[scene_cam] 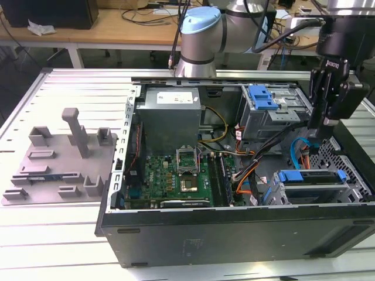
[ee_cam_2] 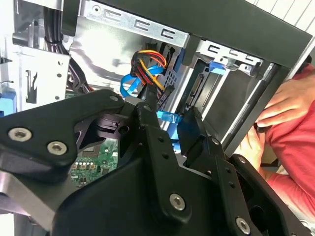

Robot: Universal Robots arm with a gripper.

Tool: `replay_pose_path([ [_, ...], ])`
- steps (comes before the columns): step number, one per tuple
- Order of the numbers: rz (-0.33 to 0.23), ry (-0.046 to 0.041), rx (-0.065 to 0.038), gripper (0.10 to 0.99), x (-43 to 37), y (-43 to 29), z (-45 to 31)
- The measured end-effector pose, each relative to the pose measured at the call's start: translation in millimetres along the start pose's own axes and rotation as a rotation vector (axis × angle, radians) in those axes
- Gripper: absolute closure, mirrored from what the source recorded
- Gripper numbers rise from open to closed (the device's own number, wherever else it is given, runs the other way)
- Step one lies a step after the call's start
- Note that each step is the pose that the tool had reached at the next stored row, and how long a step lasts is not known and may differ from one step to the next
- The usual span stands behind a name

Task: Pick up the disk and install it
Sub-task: 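Insert the first disk wire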

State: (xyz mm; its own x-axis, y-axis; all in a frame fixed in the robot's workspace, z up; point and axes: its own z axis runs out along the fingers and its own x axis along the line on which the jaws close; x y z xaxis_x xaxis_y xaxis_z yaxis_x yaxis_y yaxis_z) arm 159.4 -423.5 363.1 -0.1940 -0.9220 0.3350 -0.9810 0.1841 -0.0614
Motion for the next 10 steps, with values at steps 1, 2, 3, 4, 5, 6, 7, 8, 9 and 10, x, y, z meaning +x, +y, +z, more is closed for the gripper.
replay_pose_path([
  [1,0.0,0.001,0.0,0.639,-0.3,0.0,0.9],
  [2,0.0,0.002,0.0,0.639,-0.6,0.0,1.6],
  [3,0.0,0.0032,0.001,0.639,-1.0,0.0,2.7],
  [4,0.0,0.0045,0.001,0.639,-1.6,0.0,4.1],
  [5,0.0,0.0049,0.001,0.639,-1.8,0.0,4.7],
  [6,0.0,0.0054,0.001,0.639,-2.1,-0.1,5.3],
  [7,0.0,0.0061,0.001,0.639,-2.3,0.0,5.8],
  [8,0.0,0.0068,0.001,0.639,-2.5,0.0,6.1],
  [9,0.0,0.0087,0.001,0.639,-3.1,0.0,7.0],
  [10,0.0,0.0107,0.001,0.639,-3.6,0.1,7.5],
])
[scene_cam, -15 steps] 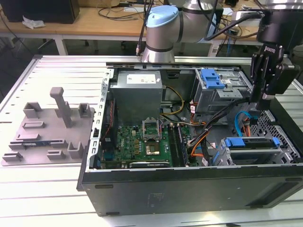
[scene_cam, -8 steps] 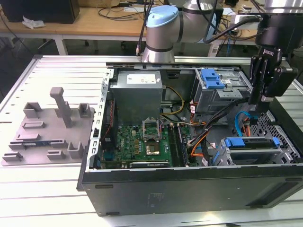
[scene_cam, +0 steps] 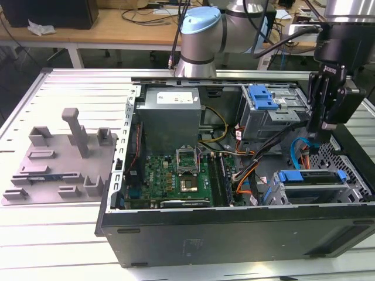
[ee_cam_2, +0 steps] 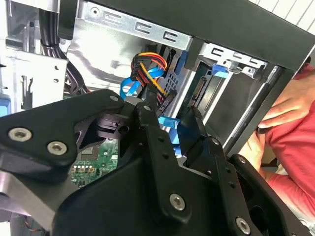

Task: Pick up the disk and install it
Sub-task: 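Insert the first disk wire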

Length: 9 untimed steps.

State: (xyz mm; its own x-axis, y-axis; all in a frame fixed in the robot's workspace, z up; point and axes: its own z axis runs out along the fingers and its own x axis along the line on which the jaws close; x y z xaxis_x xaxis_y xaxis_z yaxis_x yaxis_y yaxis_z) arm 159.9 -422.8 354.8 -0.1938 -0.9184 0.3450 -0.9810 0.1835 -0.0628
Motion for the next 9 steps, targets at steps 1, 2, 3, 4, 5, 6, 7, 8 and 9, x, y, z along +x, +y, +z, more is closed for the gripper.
replay_pose_path([
  [1,0.0,0.0015,0.0,0.639,-0.4,0.0,0.5],
  [2,0.0,0.0035,0.0,0.639,-0.9,0.1,1.1],
  [3,0.0,0.0051,0.0,0.639,-1.2,0.2,1.6],
  [4,0.0,0.0074,0.001,0.639,-1.8,0.3,2.5],
  [5,0.0,0.0089,0.001,0.639,-2.2,0.3,3.1],
  [6,-0.001,0.0104,0.001,0.639,-2.5,0.4,3.5],
  [7,-0.001,0.0121,0.001,0.639,-2.9,0.4,4.1],
  [8,-0.001,0.0136,0.001,0.639,-3.2,0.5,4.6],
  [9,-0.001,0.017,0.001,0.639,-4.0,0.6,5.5],
])
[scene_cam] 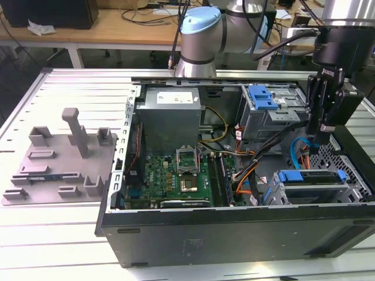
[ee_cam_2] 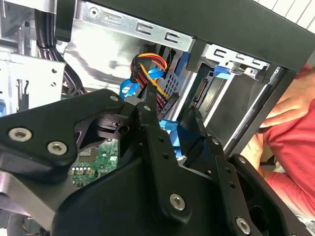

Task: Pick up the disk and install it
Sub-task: 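Insert the first disk wire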

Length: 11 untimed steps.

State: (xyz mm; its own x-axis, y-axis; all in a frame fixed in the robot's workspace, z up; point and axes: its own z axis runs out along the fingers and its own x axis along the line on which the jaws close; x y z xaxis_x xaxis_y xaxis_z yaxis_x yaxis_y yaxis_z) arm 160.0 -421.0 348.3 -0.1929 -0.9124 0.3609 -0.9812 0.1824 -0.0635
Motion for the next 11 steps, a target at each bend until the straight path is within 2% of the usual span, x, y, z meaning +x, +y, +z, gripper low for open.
replay_pose_path([
  [1,0.0,0.0029,0.0,0.639,-0.6,0.1,0.8],
  [2,0.0,0.006,0.0,0.729,-1.2,0.2,1.5],
  [5,0.0,0.0119,0.001,0.729,-2.1,0.4,2.5],
  [8,0.0,0.0119,0.001,0.729,-2.3,0.4,2.6],
  [11,0.0,0.0136,0.001,0.729,-6.0,1.2,1.1],
])
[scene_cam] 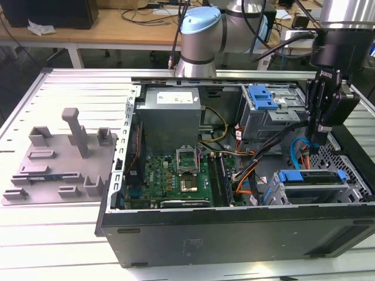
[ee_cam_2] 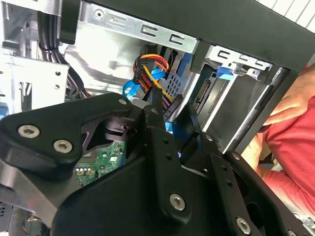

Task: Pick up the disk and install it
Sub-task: 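Insert the first disk wire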

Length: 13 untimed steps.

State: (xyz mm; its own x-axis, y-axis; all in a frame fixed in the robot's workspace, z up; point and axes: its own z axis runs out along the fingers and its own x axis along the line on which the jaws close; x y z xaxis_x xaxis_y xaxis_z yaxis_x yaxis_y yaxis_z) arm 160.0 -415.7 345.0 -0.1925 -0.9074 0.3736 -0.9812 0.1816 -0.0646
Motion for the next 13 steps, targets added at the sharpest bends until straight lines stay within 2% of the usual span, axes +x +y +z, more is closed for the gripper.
replay_pose_path([
  [3,0.0,0.0129,0.002,0.729,-1.1,0.2,-0.2],
  [5,0.0,0.0298,0.006,0.729,-1.3,0.3,0.4],
  [6,0.0,0.0348,0.007,0.729,-1.7,0.3,0.9],
  [10,0.0,0.0428,0.008,0.729,-5.3,1.0,0.9],
  [13,0.0,0.0595,0.012,0.729,-9.2,1.8,-0.1],
])
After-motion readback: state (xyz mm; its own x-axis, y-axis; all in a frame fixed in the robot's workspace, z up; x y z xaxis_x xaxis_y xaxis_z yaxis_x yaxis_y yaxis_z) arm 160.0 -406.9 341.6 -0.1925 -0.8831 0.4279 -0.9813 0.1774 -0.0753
